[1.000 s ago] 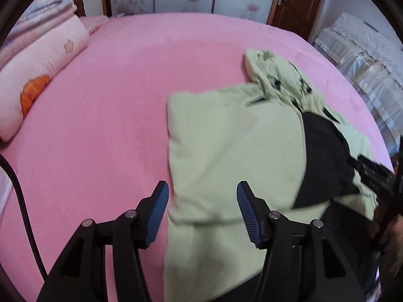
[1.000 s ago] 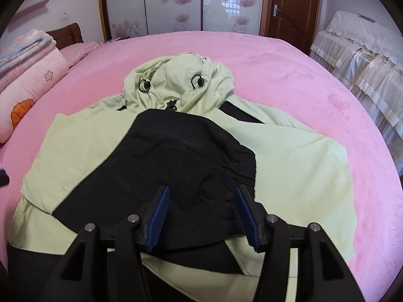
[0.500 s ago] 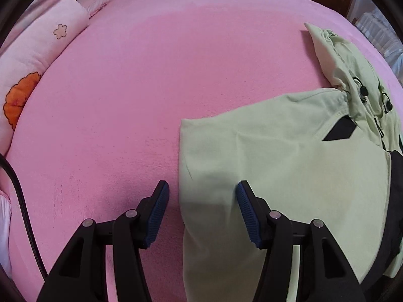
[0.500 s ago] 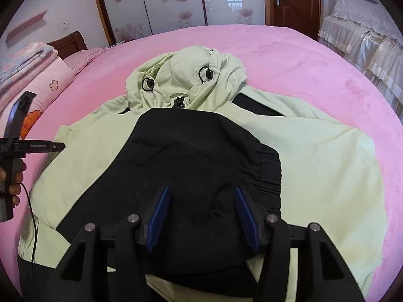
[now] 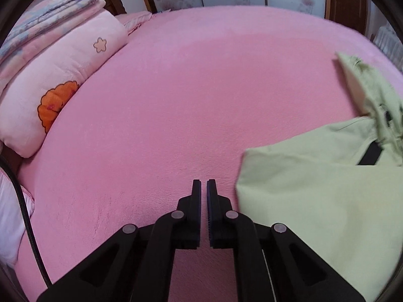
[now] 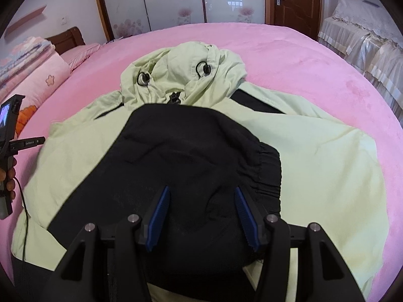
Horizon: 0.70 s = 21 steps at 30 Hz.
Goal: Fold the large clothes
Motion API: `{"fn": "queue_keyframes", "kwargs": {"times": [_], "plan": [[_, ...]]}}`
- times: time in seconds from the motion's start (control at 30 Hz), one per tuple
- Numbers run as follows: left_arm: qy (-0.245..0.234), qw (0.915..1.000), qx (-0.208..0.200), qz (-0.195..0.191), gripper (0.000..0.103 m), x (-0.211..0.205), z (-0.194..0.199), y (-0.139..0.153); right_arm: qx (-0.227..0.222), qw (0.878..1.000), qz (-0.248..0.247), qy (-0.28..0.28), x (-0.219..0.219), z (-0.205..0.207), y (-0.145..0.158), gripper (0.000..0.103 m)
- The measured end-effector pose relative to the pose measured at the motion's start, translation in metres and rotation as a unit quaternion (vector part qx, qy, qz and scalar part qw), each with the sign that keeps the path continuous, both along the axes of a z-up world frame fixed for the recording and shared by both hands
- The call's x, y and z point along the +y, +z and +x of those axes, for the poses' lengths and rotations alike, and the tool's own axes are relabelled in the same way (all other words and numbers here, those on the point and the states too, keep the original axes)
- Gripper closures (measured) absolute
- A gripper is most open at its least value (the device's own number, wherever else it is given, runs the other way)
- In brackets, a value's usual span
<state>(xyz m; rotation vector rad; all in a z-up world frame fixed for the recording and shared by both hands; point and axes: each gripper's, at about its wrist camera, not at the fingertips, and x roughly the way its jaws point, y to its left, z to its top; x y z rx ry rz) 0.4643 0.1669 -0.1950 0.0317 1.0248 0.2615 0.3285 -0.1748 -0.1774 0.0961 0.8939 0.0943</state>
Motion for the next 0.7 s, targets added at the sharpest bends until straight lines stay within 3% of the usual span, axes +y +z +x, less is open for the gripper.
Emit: {"fn": "queue_keyframes", "kwargs": {"times": [0.13,0.2,0.3,0.37,0.43,0.53,0.67,0.7], "plan": [[-0.046,0.9980,-0.018,-0.038,0.088,-0.033,-0.026,0.026,-0.013,1.000,0.020,0.001,0.007,-0.004,0.015,0.049],[-0.078,0.9929,-0.018,-0.088,0.085,-0.056,-0.038,0.031,-0.011,0.999,0.034,0.012,0.018,-0.002,0.019,0.049],[-0.106,0.9837,-0.006,-0.145,0.081,-0.091,-0.052,0.025,-0.011,0.998,0.048,0.027,0.039,0.002,0.021,0.049],[-0.110,0.9807,0.006,-0.162,0.080,-0.105,-0.054,0.012,-0.006,0.998,0.054,0.036,0.053,0.007,0.017,0.049],[-0.104,0.9823,0.027,-0.153,0.080,-0.110,-0.053,-0.012,0.006,0.998,0.053,0.044,0.063,0.012,0.009,0.049],[-0.104,0.9858,0.015,-0.131,0.080,-0.109,-0.061,-0.028,0.024,0.999,0.015,0.038,0.062,0.019,-0.008,0.050],[-0.092,0.9904,0.006,-0.103,0.080,-0.086,-0.066,-0.039,0.015,0.999,-0.047,-0.024,0.024,0.019,-0.014,0.051],[-0.086,0.9910,0.005,-0.103,0.080,-0.076,-0.065,-0.041,0.020,0.998,-0.035,-0.039,0.004,0.019,-0.017,0.052]]}}
